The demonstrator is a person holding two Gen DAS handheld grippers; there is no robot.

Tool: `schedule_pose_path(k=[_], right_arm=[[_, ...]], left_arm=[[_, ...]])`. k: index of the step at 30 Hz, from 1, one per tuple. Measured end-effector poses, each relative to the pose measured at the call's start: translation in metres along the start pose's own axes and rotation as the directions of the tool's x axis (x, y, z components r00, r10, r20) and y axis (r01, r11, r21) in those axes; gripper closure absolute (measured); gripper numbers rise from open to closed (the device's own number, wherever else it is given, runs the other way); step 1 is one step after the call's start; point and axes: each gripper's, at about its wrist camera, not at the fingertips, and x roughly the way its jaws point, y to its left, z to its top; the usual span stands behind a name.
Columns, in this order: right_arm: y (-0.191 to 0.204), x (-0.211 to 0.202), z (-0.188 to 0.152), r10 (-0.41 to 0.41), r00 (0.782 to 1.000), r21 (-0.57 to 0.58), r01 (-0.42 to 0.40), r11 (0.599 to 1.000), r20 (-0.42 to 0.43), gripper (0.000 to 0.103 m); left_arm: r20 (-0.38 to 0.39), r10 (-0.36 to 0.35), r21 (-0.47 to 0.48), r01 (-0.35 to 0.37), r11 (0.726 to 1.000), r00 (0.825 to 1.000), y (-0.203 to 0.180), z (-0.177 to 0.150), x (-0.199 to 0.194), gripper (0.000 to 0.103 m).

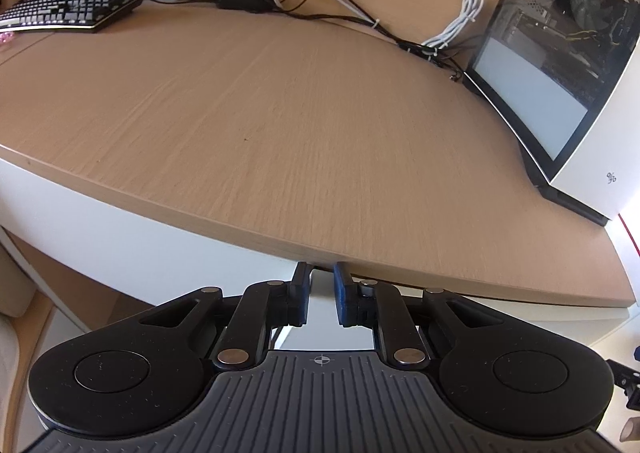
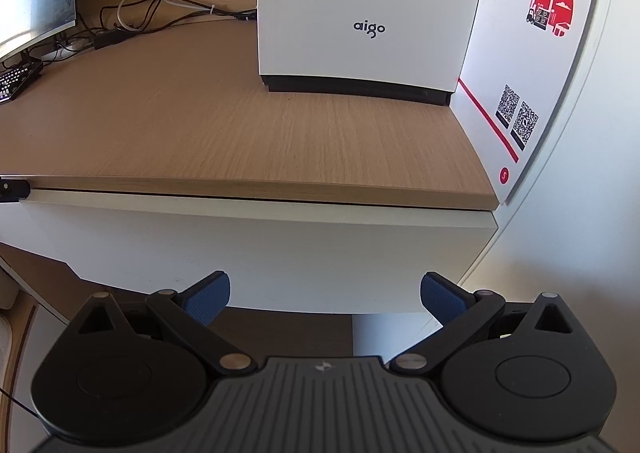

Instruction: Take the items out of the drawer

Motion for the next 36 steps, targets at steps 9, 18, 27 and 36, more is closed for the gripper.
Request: schedule_pose_path(k=[9,18,27,36], right_arm=[[-0.005,0.006,0.0,0.002,1.0,0.013,-0.002,1.0,-0.008,0.001],[-0.003,0.022,0.016,-0.002,0.999,0.028,0.001,1.0,0.032,0.001],[0.016,0.053,0.031,0.055,0.995,0.034,-0.058,0.998,0.082,0.002],[0.017,0.048,0.027,0.063,0.996,0.015,-0.064,0.998,0.067,0.001]], left_arm=[[-0.032,0.012,0.037,-0.011,0.999,0.999,-0.008,0.003,0.003,0.081],[-0.04,0.009,0.026,-0.008,1.0,0.999,-0.005,0.002,0.002,0.081],[-0.055,0.016,0.027,-0.015,1.0,0.998,-0.005,0.002,0.0,0.08],[-0.063,0.008,0.025,-0.006,1.0,0.998,-0.002,-0.002,-0.005,0.079]])
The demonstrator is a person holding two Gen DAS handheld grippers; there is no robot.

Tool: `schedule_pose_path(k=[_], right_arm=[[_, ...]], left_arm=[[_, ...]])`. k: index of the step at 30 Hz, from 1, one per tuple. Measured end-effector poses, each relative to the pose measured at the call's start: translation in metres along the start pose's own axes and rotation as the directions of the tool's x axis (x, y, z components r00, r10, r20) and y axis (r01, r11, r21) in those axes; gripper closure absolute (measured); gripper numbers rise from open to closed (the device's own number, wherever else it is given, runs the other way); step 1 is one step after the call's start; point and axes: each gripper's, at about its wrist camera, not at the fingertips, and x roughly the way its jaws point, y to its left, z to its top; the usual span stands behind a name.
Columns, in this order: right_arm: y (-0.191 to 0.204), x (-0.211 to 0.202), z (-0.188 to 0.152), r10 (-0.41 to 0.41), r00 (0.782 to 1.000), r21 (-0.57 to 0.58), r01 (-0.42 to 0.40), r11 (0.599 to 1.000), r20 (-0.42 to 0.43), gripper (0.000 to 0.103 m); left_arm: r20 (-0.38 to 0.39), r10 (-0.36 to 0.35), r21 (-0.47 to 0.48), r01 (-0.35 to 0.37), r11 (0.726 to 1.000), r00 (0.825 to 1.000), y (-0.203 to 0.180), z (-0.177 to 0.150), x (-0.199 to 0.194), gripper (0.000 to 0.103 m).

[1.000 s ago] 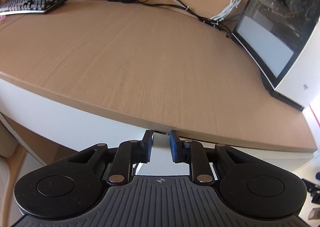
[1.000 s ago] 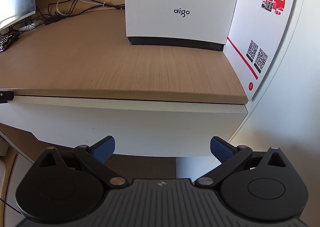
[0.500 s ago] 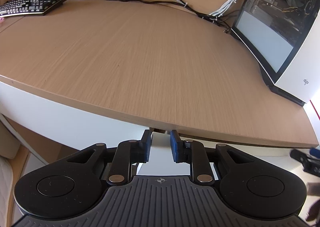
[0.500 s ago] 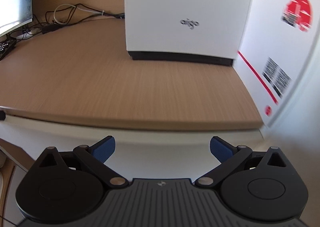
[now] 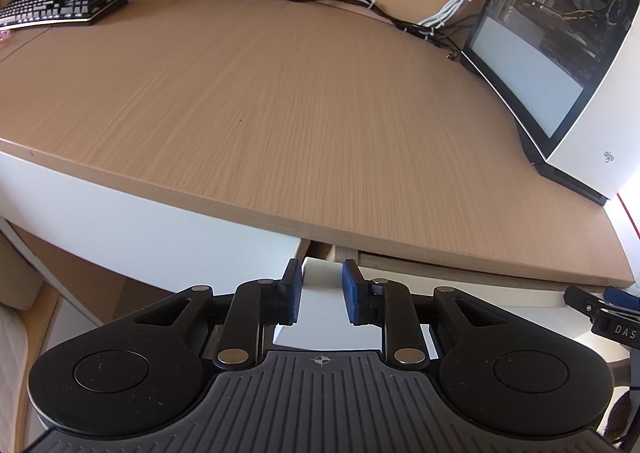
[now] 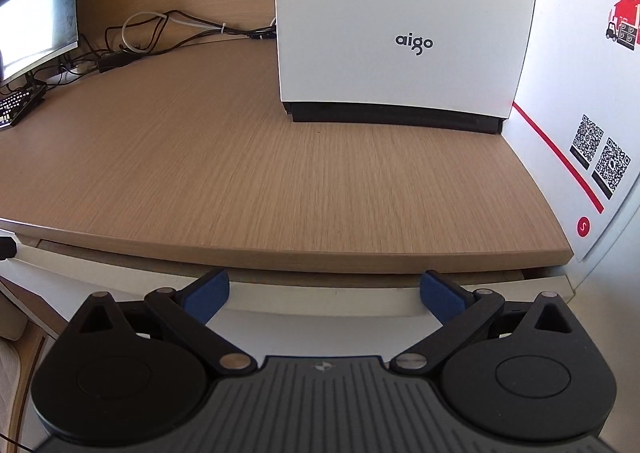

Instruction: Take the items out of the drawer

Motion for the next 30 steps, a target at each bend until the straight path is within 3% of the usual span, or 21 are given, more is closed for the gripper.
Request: schedule_pose_path(k=[7,12,24,30], right_arm=[[0.0,-0.004,-0.005,0.0,1.0,-0.001,0.0,1.0,-0.002,0.001],[0.001,-0.006,-0.008,0.004,1.0,-0.007,-0.004,1.0,-0.002,0.001],[0.001,-0.011,-0.011,0.001,1.0,-0.004,-0.001,1.0,-0.009,0.001],[0.002,-0.012,-0.001,0.012,0.998,0.018,-0.011,1.0,-0.062,0.004]], left_arm=[[0.002,-0.007,-0.011,0.007,1.0,1.0,0.003,-0.003,-0.003,0.08],[0.031,0.017,-0.093,-0.014,0.996,0.999,0.011,0.0,0.001,0.082],[0.022,0.009,-0.005,-0.009,1.0,1.0,-0.001,-0.001,0.004,0.08],[0.02,0.011,-0.008,-0.011,1.0,1.0,0.0,-0.008,-0.002,0.08]])
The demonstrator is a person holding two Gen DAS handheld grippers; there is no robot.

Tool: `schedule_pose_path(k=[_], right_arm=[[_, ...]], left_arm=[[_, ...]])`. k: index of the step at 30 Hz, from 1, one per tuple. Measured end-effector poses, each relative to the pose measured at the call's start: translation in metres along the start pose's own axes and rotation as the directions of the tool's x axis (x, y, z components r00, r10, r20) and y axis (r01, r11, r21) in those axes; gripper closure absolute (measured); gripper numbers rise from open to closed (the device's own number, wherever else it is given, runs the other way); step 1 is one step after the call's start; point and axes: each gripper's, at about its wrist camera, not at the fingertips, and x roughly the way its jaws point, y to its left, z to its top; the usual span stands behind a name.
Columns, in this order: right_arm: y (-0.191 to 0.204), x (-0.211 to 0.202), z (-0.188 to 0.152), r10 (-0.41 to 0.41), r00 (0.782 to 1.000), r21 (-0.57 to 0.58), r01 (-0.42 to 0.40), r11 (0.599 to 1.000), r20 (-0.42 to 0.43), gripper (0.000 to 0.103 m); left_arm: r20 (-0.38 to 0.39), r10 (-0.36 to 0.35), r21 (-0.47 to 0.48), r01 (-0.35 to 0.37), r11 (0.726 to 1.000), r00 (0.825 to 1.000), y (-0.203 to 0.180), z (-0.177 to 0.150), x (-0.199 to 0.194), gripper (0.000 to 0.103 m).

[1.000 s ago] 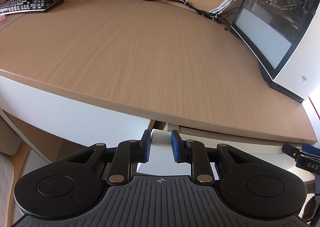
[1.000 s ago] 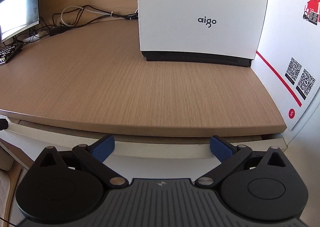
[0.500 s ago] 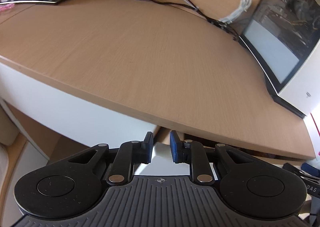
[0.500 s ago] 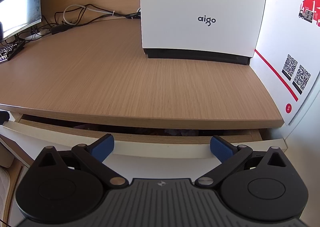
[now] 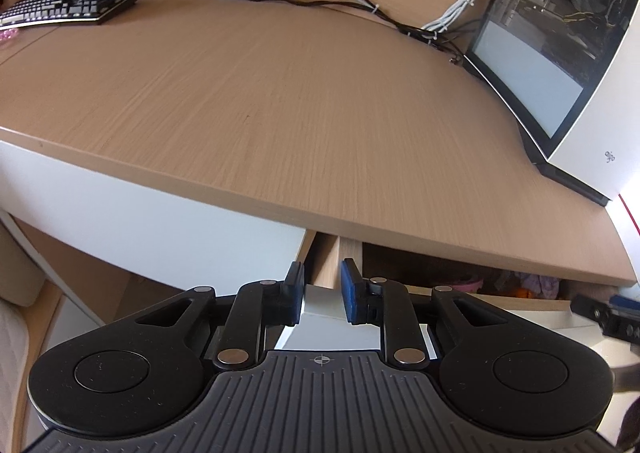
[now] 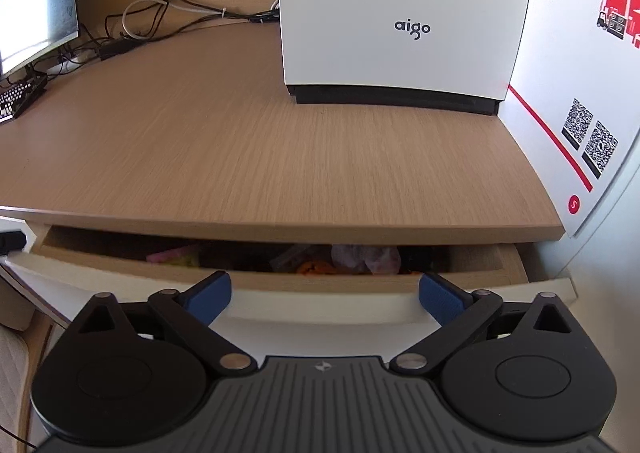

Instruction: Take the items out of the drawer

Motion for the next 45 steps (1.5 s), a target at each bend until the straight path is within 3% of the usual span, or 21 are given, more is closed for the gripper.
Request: schedule_pose_path(k=[5,8,10,13,16,19,24,31,35,40,45], right_arm=[[0.006,0.019,0.007,-0.041,0.997,0.01,0.042,0.999,-0.061,0.003],[0.007,0.022,0.009,-0.049,0.997,0.005,0.05,0.999,-0.067,0.003],[0.008,0.026,0.01,-0.054,0.996,-0.006,0.054,0.999,-0.075,0.003],[0.005,0.035,0.014,-0.031,0.994,-0.008,0.031,0.999,-0.107,0.003],[0.004,0.039,0.018,-0.021,0.99,-0.009,0.02,1.0,-0.139,0.003],[0.001,0.037,0.016,0.001,0.991,-0.008,-0.002,1.0,-0.137,0.003],[0.002,0.028,0.004,0.0,0.993,-0.006,-0.001,1.0,-0.114,0.003],[0.005,0.009,-0.02,-0.017,0.995,-0.008,0.016,1.0,-0.101,0.003],[0.007,-0.007,-0.032,-0.02,0.992,-0.007,0.02,1.0,-0.123,0.003],[0.007,-0.021,-0.045,-0.019,0.989,-0.005,0.019,1.0,-0.149,0.003],[0.006,-0.015,-0.047,-0.01,0.983,-0.008,0.008,1.0,-0.186,0.003]], left_arm=[[-0.002,0.012,0.009,-0.012,1.0,1.0,0.0,-0.004,-0.008,0.081],[0.072,0.054,0.062,-0.059,0.996,0.996,-0.009,-0.003,-0.025,0.082],[0.092,0.031,0.106,-0.041,0.994,0.995,-0.022,0.002,-0.033,0.082],[0.016,-0.038,0.203,0.034,0.979,0.999,-0.051,0.008,-0.025,0.081],[-0.08,-0.037,0.297,0.059,0.953,0.996,-0.083,0.006,-0.001,0.08],[-0.18,-0.004,0.309,0.06,0.949,0.984,-0.098,0.0,0.02,0.079],[-0.229,0.039,0.332,0.04,0.942,0.973,-0.102,-0.008,0.022,0.08],[-0.264,0.021,0.353,0.076,0.932,0.964,-0.094,-0.029,0.01,0.08],[-0.276,-0.002,0.399,0.117,0.91,0.961,-0.086,-0.04,0.001,0.08],[-0.327,-0.028,0.439,0.178,0.881,0.945,-0.081,-0.043,-0.001,0.08],[-0.381,-0.061,0.508,0.264,0.82,0.922,-0.081,-0.044,0.001,0.08]])
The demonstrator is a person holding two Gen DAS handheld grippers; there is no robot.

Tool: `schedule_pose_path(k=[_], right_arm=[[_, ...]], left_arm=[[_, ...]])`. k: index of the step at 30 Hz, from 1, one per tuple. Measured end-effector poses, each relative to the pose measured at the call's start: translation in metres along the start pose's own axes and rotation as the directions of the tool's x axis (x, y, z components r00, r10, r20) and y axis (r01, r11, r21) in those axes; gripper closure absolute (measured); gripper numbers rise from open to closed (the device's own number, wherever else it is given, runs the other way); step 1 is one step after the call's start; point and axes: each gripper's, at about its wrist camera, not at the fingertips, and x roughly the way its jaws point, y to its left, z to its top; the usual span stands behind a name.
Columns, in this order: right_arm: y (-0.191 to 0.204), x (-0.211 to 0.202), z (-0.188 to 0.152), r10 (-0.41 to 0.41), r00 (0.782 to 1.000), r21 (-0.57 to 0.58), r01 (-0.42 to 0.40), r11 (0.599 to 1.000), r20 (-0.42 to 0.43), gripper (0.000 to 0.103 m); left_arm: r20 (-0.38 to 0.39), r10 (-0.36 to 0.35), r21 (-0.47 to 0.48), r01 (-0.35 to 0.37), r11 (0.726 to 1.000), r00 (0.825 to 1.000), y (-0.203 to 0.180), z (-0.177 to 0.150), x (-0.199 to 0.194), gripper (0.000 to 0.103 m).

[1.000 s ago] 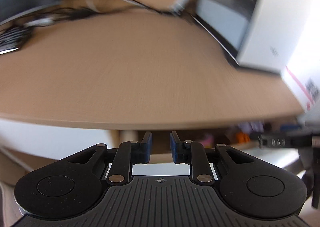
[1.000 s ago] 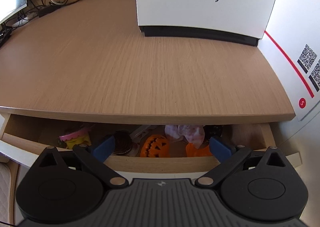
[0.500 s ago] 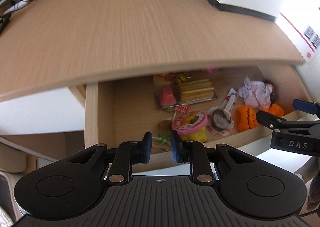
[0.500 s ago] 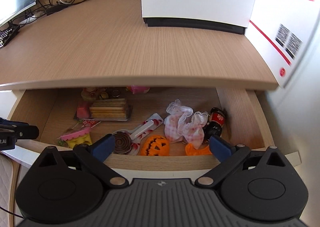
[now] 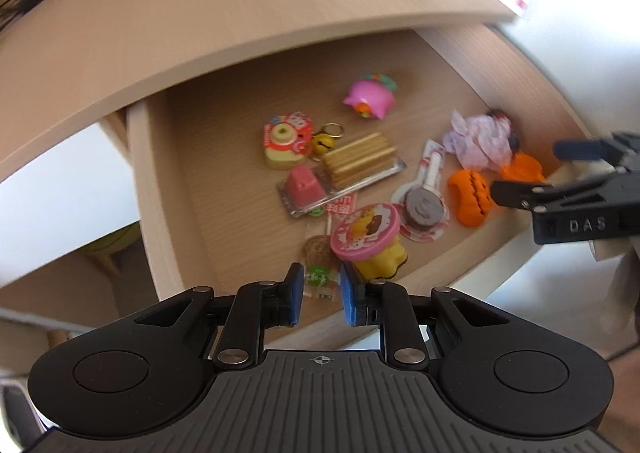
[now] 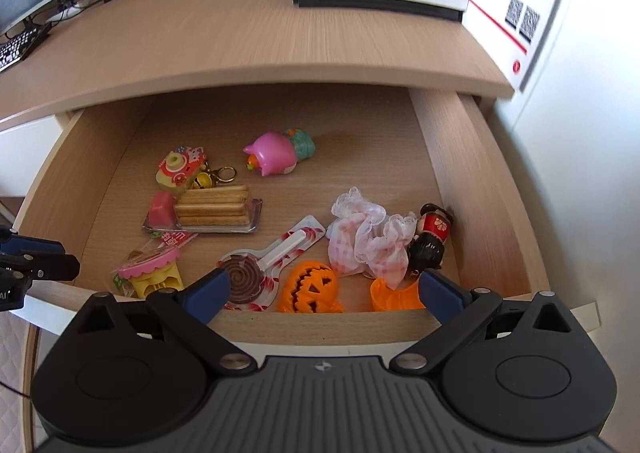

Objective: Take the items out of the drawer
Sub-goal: 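Grasp the biscuit-stick tray with the left gripper while the right gripper grasps the pink pig toy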

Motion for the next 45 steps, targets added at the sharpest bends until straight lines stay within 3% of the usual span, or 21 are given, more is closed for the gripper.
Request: schedule_pose_path(k=[4,7,11,13,18,21,25,28,30,35,41,45], right_arm=[[-0.008,0.005,0.001,0.066,0.996,-0.002,-0.067,0.998,-0.06,0.003],[-0.013,0.004,-0.003,0.1,0.992,-0.004,-0.101,0.995,-0.08,0.003],[-0.018,0.004,-0.007,0.131,0.987,0.0,-0.132,0.991,-0.095,0.003],[-0.02,0.006,-0.005,0.128,0.987,-0.002,-0.129,0.992,-0.1,0.01],[-0.022,0.002,-0.005,0.131,0.989,-0.007,-0.132,0.991,-0.065,0.013],[-0.025,-0.004,-0.011,0.115,0.993,-0.004,-0.115,0.993,-0.042,0.013],[-0.036,-0.012,-0.014,0.115,0.993,0.022,-0.115,0.993,-0.017,0.013],[-0.04,-0.012,-0.014,0.098,0.995,0.015,-0.098,0.995,0.004,0.013],[-0.041,-0.01,-0.012,0.092,0.996,0.015,-0.092,0.996,0.011,0.013],[-0.045,-0.009,-0.003,0.105,0.994,0.016,-0.106,0.994,0.028,0.013],[-0.047,-0.003,0.011,0.101,0.994,0.002,-0.101,0.995,0.051,0.013],[-0.046,0.008,0.029,0.109,0.993,0.003,-0.11,0.994,0.052,0.013]], left_arm=[[0.082,-0.045,0.119,0.035,0.992,0.996,0.003,0.02,-0.002,0.08],[0.093,-0.101,0.245,0.075,0.967,0.991,-0.009,0.036,0.002,0.08],[0.054,-0.106,0.441,0.072,0.895,0.993,-0.035,0.057,0.032,0.08],[0.043,-0.1,0.512,0.064,0.857,0.994,-0.042,0.061,0.046,0.079],[-0.016,-0.085,0.626,0.076,0.776,0.996,-0.051,0.068,0.074,0.077],[-0.017,-0.044,0.663,0.044,0.747,0.999,-0.049,0.07,0.083,0.076],[-0.014,-0.083,0.633,0.073,0.771,0.996,-0.037,0.083,0.083,0.075],[-0.065,-0.078,0.643,0.101,0.759,0.995,-0.033,0.088,0.093,0.073],[-0.056,-0.086,0.653,0.101,0.75,0.995,-0.04,0.09,0.099,0.065],[-0.103,-0.105,0.544,0.144,0.827,0.989,-0.031,0.104,0.122,0.056],[-0.136,-0.107,0.484,0.161,0.86,0.985,-0.025,0.11,0.127,0.054],[-0.174,-0.095,0.401,0.158,0.902,0.98,-0.019,0.113,0.124,0.055]])
